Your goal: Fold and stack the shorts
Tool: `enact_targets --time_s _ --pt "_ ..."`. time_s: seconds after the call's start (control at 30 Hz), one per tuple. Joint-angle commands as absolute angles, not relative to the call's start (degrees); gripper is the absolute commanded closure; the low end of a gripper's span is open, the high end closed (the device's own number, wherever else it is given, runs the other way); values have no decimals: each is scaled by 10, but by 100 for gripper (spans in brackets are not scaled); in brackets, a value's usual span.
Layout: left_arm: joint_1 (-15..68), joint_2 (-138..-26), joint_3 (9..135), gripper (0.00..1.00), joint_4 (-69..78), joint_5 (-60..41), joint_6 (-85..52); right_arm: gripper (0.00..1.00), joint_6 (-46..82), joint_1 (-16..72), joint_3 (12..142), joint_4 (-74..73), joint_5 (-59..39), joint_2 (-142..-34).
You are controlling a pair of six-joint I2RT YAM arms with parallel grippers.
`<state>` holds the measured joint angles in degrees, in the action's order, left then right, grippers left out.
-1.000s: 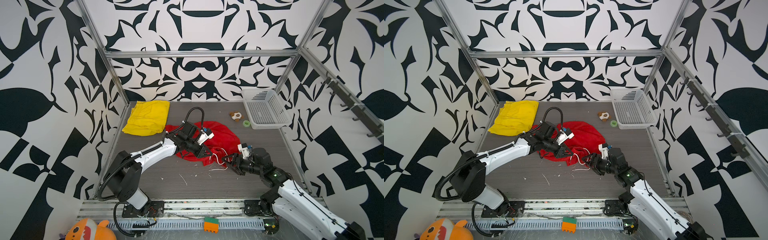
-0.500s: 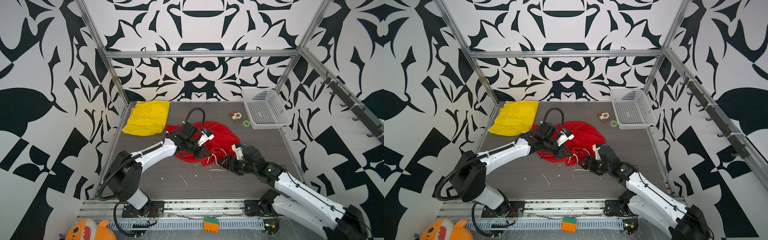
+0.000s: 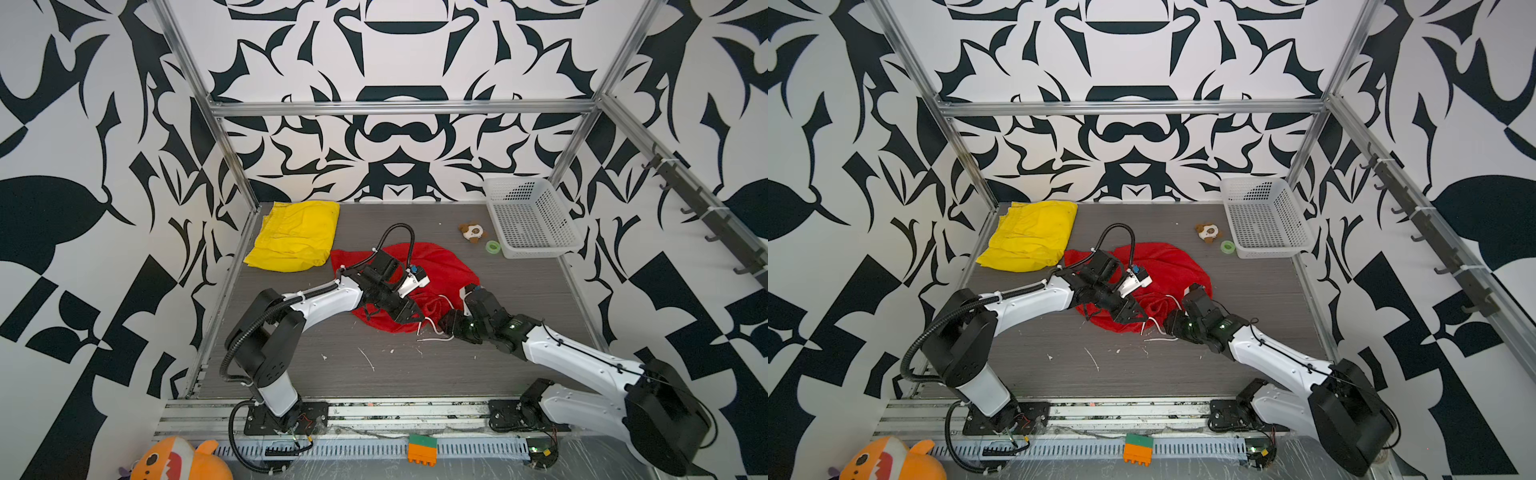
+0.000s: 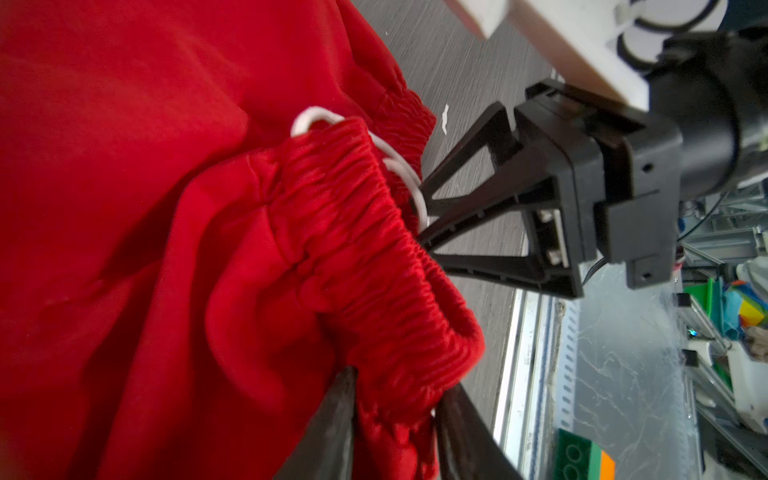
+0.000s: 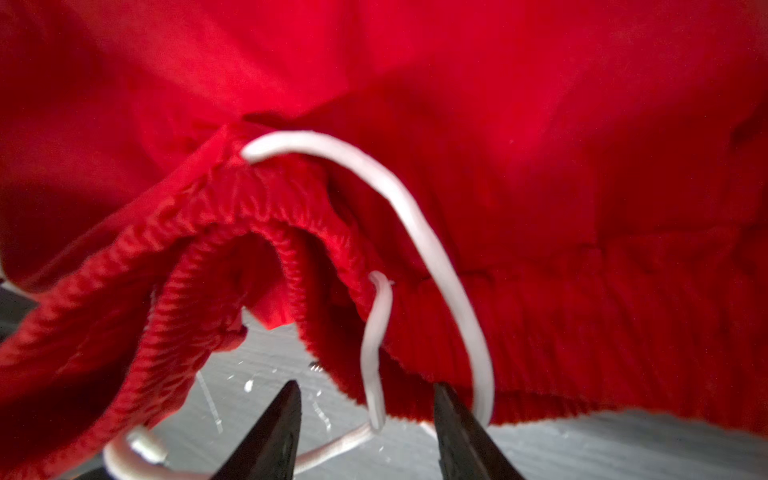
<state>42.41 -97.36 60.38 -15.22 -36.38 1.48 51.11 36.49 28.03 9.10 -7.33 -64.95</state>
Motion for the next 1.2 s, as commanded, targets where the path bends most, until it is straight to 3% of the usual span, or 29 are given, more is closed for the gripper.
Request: enact_targets --time_s 0.0,0.27,0.53,0.63,0.77,0.83,1.0,1.17 --pt "427 -985 591 61 -137 -383 10 49 505 366 266 45 -40 -657" --pt "427 -975 577 55 -119 -380 4 64 505 362 260 37 -15 -664" --pt "427 -975 572 48 -96 -378 -11 70 499 348 268 67 10 -676" --pt "427 -970 573 53 -95 -375 -11 71 496 346 272 85 19 -666" --pt "427 -964 576 68 -97 -370 -10 71 479 333 279 121 30 -629" --pt "427 -959 579 73 -102 -372 -11 67 470 319 288 156 32 -603" --pt "434 -925 583 78 -114 -371 -20 46 471 307 329 234 -22 -524" --pt "455 -905 585 80 -118 -363 -24 32 602 308 278 103 -171 -489"
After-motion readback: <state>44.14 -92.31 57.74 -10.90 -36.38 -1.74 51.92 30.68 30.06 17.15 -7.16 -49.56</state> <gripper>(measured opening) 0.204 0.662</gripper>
